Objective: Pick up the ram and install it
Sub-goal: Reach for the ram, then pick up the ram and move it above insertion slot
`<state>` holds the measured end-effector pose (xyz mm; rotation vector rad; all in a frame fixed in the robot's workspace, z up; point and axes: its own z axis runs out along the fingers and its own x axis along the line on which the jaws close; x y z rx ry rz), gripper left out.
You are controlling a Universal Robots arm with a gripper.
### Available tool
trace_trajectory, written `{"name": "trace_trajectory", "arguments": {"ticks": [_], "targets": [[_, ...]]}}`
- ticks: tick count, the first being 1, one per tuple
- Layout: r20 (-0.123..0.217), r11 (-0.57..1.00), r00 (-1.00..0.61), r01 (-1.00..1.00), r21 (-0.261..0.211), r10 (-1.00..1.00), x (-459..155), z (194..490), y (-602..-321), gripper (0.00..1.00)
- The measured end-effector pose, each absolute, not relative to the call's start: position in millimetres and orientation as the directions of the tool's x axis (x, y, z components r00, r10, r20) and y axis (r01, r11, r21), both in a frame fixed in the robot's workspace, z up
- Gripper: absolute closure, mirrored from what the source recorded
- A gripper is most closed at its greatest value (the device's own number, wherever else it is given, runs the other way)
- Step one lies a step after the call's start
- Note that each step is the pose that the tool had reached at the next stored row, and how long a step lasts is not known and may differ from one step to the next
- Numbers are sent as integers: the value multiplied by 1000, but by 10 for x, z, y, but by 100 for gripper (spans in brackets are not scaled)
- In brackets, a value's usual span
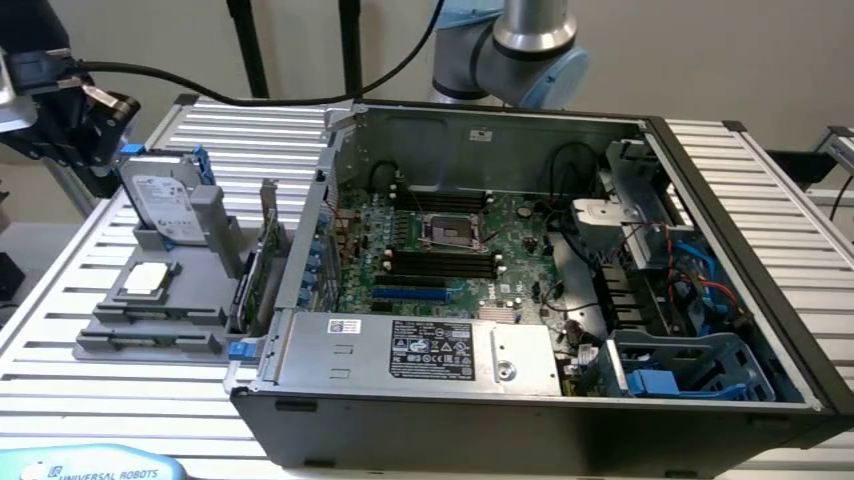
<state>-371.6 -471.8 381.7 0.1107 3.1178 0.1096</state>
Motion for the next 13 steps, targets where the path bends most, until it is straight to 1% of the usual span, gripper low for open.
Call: {"name": "trace_trajectory", "arguments": {"ticks": [5, 13], "targets": [[-18, 995, -997, 70, 69, 72, -3920, 3800, -4748, 89], [-18, 995, -997, 70, 69, 72, -3941, 3799, -4752, 89]]}}
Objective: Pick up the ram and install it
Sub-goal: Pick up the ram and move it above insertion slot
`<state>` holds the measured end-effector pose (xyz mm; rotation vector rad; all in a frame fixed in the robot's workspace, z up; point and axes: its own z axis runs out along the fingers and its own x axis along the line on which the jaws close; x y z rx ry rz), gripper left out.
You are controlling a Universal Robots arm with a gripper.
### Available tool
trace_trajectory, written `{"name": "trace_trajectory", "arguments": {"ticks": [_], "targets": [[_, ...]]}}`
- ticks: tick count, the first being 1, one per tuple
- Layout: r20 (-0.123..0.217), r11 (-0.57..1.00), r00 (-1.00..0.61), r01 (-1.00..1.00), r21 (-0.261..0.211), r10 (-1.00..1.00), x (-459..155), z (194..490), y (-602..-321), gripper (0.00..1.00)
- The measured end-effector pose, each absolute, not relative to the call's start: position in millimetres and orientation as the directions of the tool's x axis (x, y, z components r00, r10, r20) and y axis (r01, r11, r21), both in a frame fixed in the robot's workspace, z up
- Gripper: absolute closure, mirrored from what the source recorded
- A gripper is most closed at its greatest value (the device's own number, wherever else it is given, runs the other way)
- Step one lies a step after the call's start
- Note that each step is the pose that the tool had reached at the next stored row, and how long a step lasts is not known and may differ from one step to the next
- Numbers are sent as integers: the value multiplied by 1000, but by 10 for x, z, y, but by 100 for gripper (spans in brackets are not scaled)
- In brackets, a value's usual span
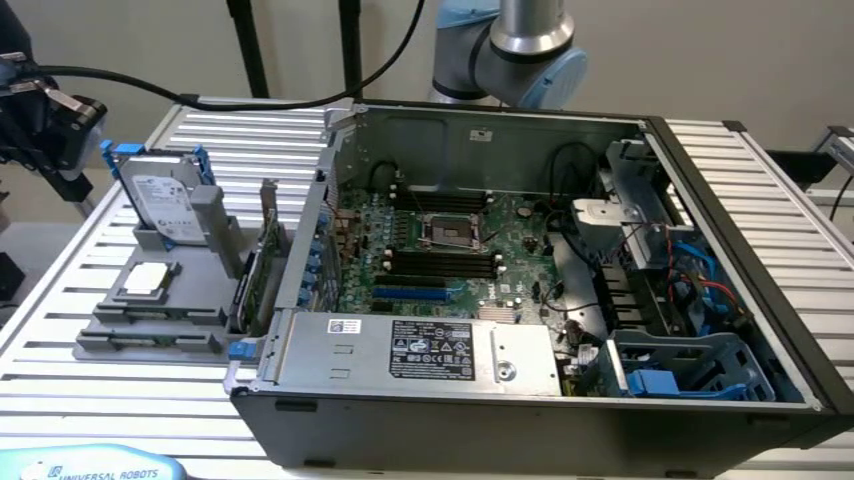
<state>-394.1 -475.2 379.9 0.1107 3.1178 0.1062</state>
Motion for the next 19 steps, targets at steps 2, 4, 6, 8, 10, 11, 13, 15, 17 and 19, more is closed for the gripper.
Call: {"name": "trace_trajectory", "arguments": {"ticks": [2, 4, 6, 8, 10, 11, 13, 15, 17, 19], "targets": [[-18, 995, -997, 70, 69, 72, -3941, 3799, -4752, 89], [-18, 995, -997, 70, 69, 72, -3941, 3799, -4752, 89], [-18, 995, -997, 70, 69, 72, -3941, 3799, -4752, 89], [-18, 995, -997, 70, 69, 71, -3941, 3799, -4752, 89], [-18, 996, -998, 58, 68, 59, -3941, 3797, -4751, 89], [-18, 997, -999, 44, 68, 45, -3942, 3794, -4751, 89], [-18, 998, -1000, 9, 66, 11, -3942, 3791, -4752, 89], [-17, 997, -1000, -27, 66, -26, -3942, 3789, -4752, 89], [-17, 996, -998, -64, 65, -63, -3942, 3785, -4752, 89], [-16, 993, -995, -100, 65, -99, -3941, 3781, -4752, 89]]}}
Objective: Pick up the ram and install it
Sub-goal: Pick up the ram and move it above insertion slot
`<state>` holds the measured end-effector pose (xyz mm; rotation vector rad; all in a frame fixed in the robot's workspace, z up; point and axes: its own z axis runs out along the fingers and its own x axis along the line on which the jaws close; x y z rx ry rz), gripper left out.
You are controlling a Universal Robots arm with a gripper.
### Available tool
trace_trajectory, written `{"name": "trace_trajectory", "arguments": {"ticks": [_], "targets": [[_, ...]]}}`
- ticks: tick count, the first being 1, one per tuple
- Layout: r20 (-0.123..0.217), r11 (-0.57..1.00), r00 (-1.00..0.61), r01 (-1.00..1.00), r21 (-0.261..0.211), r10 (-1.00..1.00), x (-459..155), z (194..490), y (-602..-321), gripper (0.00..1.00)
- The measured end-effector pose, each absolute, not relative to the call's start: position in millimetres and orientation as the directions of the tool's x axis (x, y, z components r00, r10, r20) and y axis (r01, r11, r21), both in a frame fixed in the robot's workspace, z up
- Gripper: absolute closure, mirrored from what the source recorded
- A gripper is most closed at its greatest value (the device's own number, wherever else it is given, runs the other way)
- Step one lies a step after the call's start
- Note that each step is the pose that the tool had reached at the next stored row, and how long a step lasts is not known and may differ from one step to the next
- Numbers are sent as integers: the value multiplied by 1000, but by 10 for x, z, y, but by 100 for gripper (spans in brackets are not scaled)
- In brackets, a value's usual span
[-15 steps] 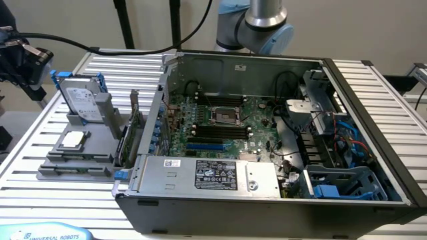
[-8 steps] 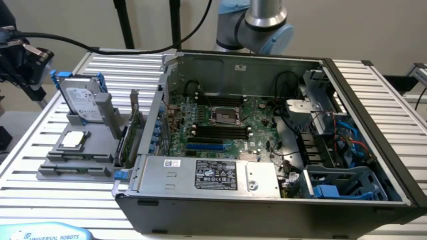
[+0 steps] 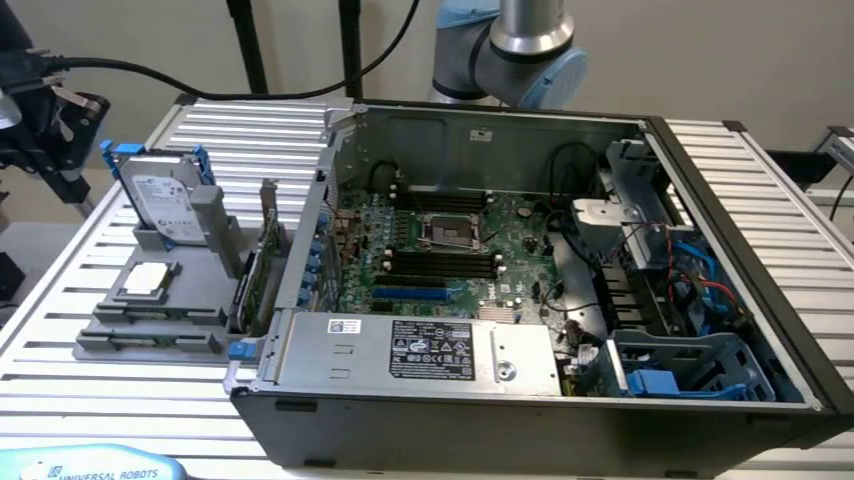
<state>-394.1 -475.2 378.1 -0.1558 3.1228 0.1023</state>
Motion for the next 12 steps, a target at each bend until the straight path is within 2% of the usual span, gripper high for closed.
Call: {"name": "trace_trajectory", "arguments": {"ticks": [12], "targets": [[-9, 948, -950, -312, 61, -312, -3942, 3755, -4752, 89]]}}
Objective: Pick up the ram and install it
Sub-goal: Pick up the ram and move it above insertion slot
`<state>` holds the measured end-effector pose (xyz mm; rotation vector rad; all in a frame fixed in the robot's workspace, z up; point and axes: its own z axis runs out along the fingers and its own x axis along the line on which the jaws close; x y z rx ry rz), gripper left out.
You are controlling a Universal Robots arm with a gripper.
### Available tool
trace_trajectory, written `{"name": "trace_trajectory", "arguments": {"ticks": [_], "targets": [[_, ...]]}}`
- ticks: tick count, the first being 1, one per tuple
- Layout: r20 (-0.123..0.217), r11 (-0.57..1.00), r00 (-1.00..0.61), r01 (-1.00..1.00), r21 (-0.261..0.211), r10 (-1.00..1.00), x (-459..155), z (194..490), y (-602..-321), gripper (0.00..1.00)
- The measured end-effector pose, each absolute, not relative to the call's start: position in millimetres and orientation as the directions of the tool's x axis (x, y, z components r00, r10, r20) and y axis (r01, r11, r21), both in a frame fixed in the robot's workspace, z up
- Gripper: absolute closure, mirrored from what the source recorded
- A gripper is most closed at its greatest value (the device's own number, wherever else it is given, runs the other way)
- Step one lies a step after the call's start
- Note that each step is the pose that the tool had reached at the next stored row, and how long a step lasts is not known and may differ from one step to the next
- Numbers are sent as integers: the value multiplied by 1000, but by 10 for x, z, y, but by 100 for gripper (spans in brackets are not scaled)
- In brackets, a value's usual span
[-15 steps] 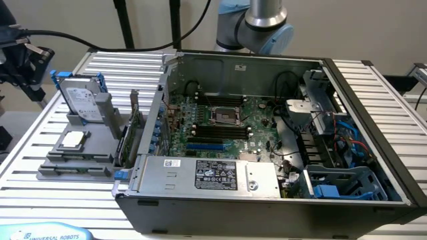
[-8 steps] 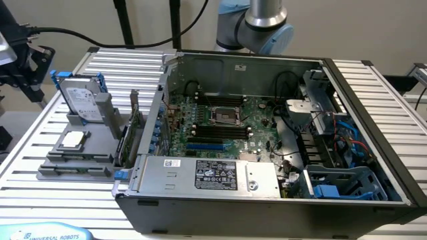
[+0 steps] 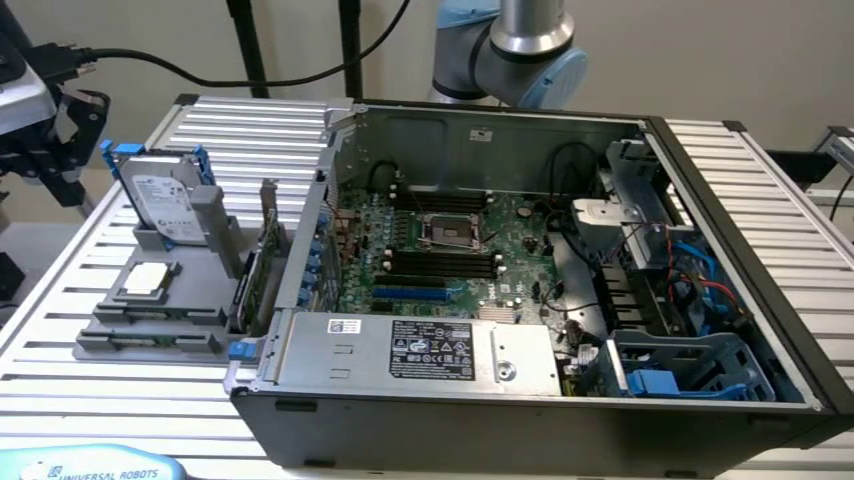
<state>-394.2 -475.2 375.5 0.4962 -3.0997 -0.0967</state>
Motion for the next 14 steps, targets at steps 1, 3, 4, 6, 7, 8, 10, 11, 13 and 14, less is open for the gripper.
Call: {"name": "trace_trajectory", "arguments": {"ticks": [1, 3, 4, 6, 7, 8, 10, 11, 13, 14], "targets": [[-8, 942, -944, -329, 61, -329, -3941, 3754, -4752, 89], [-7, 929, -931, -364, 60, -364, -3941, 3749, -4752, 89], [-6, 923, -925, -380, 60, -380, -3941, 3748, -4751, 89], [-5, 909, -911, -413, 60, -413, -3941, 3744, -4752, 89], [-5, 901, -903, -429, 60, -430, -3942, 3742, -4752, 89], [-4, 893, -895, -445, 60, -446, -3941, 3740, -4751, 89], [-3, 876, -878, -479, 59, -479, -3941, 3736, -4752, 89], [-3, 867, -869, -494, 59, -495, -3942, 3734, -4752, 89], [-3, 849, -851, -525, 59, -526, -3941, 3730, -4752, 89], [-3, 839, -841, -541, 59, -542, -3941, 3727, -4752, 89]]}}
